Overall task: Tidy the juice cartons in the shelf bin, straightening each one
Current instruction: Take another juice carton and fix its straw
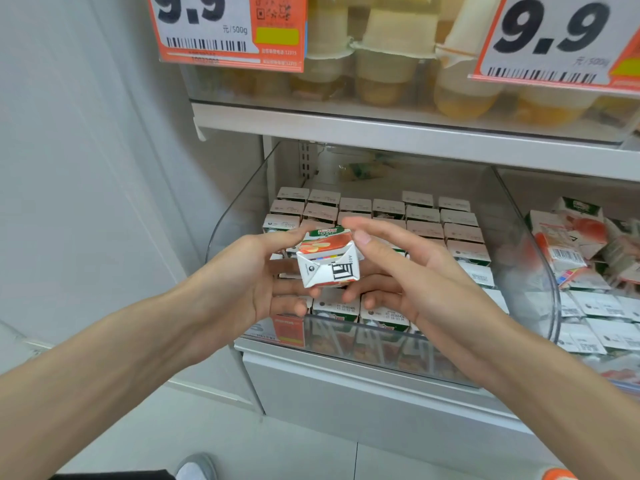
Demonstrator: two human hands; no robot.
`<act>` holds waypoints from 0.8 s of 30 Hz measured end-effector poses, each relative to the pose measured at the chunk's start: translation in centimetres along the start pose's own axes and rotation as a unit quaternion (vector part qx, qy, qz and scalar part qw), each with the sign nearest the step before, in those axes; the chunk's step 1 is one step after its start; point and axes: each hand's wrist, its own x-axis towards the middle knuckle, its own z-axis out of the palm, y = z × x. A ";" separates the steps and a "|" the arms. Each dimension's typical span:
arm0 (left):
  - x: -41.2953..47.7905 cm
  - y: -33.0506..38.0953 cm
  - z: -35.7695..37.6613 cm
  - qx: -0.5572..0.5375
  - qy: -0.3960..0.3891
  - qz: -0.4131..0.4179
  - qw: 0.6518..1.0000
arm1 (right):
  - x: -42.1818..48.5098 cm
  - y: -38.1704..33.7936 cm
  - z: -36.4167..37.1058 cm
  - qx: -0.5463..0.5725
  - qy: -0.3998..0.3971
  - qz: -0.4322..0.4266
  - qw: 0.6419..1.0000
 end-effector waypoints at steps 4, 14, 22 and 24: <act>0.1 0.0 0.0 0.005 -0.002 0.003 1.000 | 0.2 0.1 -0.2 0.010 0.014 0.005 1.000; 0.1 -0.4 -1.0 0.146 -0.012 0.116 0.982 | 0.6 0.5 -1.0 -0.063 0.019 -0.007 0.998; 0.2 -0.6 -1.3 0.233 0.011 0.219 0.947 | 0.3 0.5 -1.1 -0.100 0.020 -0.046 0.994; 0.4 -0.8 -1.4 0.252 0.013 0.243 0.937 | 0.3 0.5 -1.2 -0.100 0.025 -0.052 0.993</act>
